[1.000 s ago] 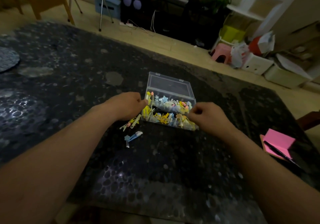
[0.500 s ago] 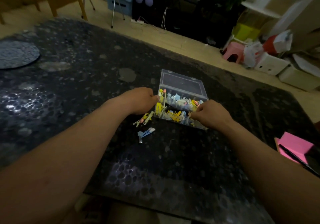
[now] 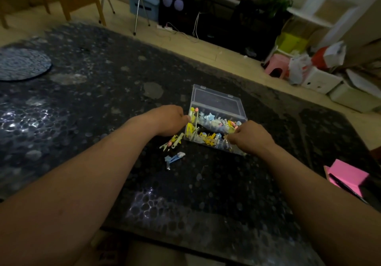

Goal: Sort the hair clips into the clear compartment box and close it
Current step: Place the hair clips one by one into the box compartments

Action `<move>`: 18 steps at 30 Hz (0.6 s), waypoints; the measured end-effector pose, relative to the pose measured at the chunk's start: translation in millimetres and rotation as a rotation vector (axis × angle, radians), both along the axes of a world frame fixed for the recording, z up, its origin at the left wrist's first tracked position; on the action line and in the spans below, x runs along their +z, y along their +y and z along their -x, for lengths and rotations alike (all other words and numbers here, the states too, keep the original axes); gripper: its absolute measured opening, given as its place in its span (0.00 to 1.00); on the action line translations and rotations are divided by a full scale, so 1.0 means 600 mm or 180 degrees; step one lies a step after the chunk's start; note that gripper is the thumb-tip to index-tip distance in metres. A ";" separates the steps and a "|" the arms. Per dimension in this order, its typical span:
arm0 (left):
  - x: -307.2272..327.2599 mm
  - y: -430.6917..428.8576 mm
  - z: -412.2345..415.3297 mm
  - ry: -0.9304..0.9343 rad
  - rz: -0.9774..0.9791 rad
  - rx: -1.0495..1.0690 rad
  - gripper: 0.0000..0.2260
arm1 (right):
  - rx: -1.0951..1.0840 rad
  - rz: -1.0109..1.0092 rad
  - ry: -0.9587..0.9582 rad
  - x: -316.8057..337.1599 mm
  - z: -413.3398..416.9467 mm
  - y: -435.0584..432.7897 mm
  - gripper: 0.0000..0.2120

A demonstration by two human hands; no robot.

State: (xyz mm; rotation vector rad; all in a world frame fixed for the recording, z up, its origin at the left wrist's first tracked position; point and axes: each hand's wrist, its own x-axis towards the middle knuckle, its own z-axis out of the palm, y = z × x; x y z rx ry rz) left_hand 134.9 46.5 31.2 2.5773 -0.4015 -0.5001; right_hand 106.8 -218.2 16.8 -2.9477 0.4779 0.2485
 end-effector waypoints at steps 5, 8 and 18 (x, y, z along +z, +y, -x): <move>-0.001 0.008 -0.005 -0.0022 0.0015 0.0045 0.21 | 0.0126 -0.0085 -0.0440 0.010 0.021 0.010 0.21; 0.001 0.009 -0.006 -0.0008 -0.0014 0.0053 0.21 | 0.0470 -0.0329 -0.0941 0.016 0.045 0.037 0.21; 0.008 0.005 -0.002 -0.0040 -0.0055 0.0083 0.21 | 0.2242 -0.0804 -0.0437 -0.011 0.090 0.135 0.08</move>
